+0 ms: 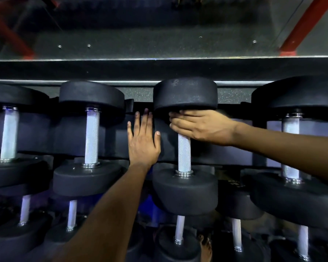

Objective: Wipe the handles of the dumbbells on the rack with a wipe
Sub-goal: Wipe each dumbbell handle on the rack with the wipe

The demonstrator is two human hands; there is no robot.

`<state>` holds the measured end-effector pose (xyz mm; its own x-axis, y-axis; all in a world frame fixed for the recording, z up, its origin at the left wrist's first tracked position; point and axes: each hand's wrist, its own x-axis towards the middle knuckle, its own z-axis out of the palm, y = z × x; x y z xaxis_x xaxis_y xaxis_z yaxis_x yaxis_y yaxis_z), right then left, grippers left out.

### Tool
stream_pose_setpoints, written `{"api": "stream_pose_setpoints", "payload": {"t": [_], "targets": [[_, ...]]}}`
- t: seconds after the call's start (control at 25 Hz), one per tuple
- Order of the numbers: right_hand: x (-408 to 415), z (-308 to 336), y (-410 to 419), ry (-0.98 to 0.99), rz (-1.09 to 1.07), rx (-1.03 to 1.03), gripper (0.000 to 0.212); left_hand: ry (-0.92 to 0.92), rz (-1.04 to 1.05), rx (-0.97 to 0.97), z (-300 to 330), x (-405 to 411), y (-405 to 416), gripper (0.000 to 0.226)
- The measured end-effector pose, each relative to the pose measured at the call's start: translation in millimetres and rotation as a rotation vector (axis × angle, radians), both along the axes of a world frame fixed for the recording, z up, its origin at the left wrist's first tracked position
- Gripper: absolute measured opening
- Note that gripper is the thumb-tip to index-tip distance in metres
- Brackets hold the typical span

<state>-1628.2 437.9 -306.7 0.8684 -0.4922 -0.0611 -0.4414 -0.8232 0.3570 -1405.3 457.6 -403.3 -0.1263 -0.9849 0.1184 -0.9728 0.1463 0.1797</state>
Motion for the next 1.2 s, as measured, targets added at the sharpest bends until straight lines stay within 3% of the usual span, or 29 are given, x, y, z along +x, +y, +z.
{"api": "stream_pose_setpoints", "payload": {"t": [0.08,0.16,0.24,0.32,0.4,0.48,0.56,0.64,0.68,0.72,0.76,0.84,0.88,0.96,1.0,1.04,1.12,1.2], "targets": [[-2,0,4,-0.007,0.053,0.029,0.063,0.000,-0.001,-0.004,-2,1,1,0.063],[-13,1,7,-0.209,0.048,-0.065,0.049,0.005,-0.001,-0.018,-3,1,2,0.063],[-17,-1,35,-0.514,-0.255,0.044,0.036,0.018,-0.001,-0.019,-1,-1,1,0.063],[0,-4,57,-0.939,-0.910,0.345,0.023,0.021,-0.004,-0.017,-1,0,2,0.063],[17,3,44,-1.424,-1.461,0.780,0.027,0.017,-0.005,-0.022,-1,0,1,0.063],[28,9,23,-1.781,-1.580,1.253,0.032,0.017,0.001,-0.021,-2,-1,1,0.063],[57,22,13,-1.852,-1.587,1.378,0.030,0.011,-0.002,-0.027,-3,0,1,0.063],[87,30,15,-1.801,-1.582,1.269,0.008,0.014,-0.006,-0.021,-3,0,0,0.063],[92,27,14,-1.757,-1.602,1.228,0.042,0.013,-0.007,-0.018,-3,0,1,0.063],[93,21,13,-1.751,-1.609,1.253,0.063,0.012,-0.006,-0.022,-2,0,2,0.063],[92,19,7,-1.787,-1.627,1.269,0.063,0.015,-0.002,-0.029,-2,0,2,0.063],[93,19,3,-1.818,-1.655,1.245,0.041,0.020,0.000,-0.027,-2,0,1,0.063],[98,20,4,-1.800,-1.667,1.171,0.047,0.011,-0.006,-0.029,-3,1,1,0.063],[111,25,13,-1.738,-1.643,1.088,0.080,-0.013,-0.015,-0.039,-4,1,0,0.064],[108,24,15,-1.759,-1.607,1.101,0.082,-0.010,-0.016,-0.033,-4,1,0,0.064],[100,20,14,-1.800,-1.608,1.132,0.069,-0.003,-0.014,-0.030,-3,1,1,0.064],[77,25,7,-1.995,-1.569,1.438,0.013,0.008,-0.007,-0.030,-1,-1,1,0.063],[72,25,12,-1.975,-1.526,1.387,0.014,0.018,-0.011,-0.025,0,-2,0,0.064]]}}
